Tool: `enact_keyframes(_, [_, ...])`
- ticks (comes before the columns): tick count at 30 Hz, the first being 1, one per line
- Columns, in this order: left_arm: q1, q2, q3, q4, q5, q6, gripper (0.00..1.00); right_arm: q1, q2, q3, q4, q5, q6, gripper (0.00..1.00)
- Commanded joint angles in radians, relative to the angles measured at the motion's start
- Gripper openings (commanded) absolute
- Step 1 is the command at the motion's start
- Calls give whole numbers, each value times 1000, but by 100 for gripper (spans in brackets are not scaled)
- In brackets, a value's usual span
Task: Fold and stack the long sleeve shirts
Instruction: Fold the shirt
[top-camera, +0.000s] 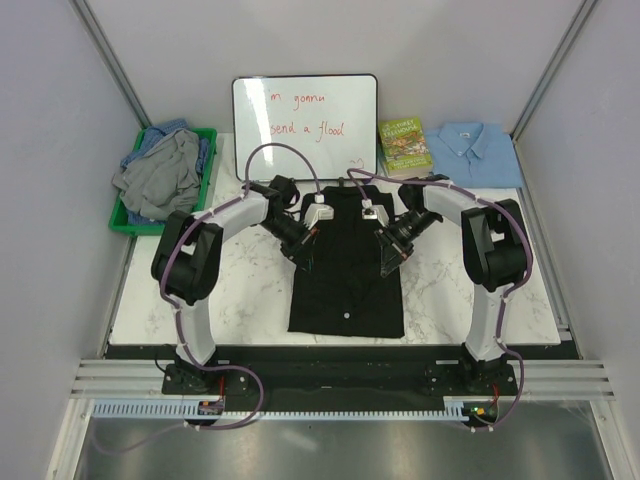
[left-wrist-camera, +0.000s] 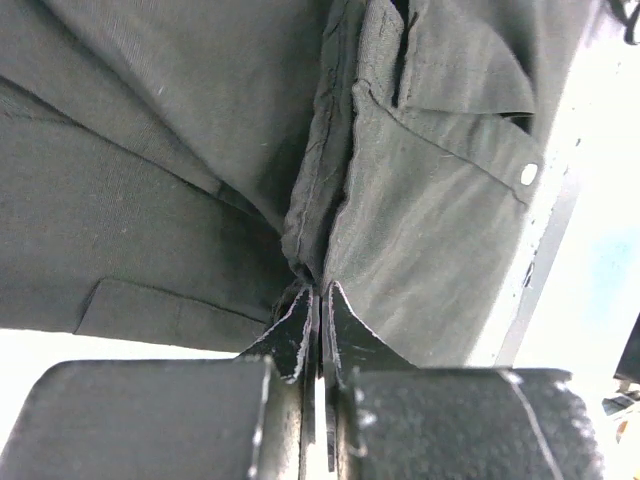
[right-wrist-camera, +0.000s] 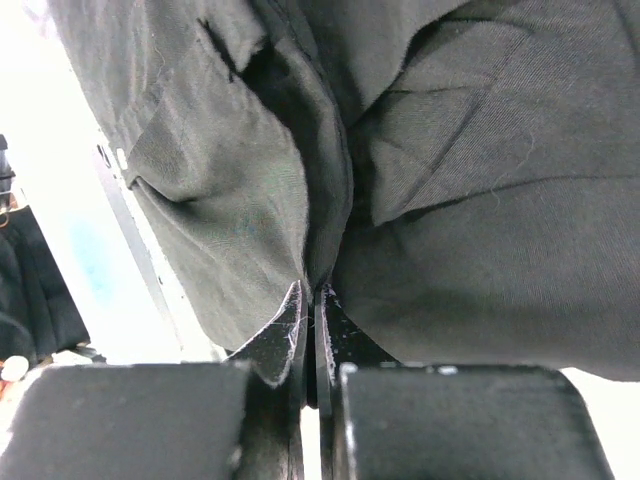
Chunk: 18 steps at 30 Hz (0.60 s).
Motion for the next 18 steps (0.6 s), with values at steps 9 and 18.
enact_keyframes(9, [28,-4,146,-29,-35,69,2,-49,17,140,6,-11,-10,0])
enact_keyframes(18, [42,116,205,31,-70,42,2,-58,117,199,112,35,59,0])
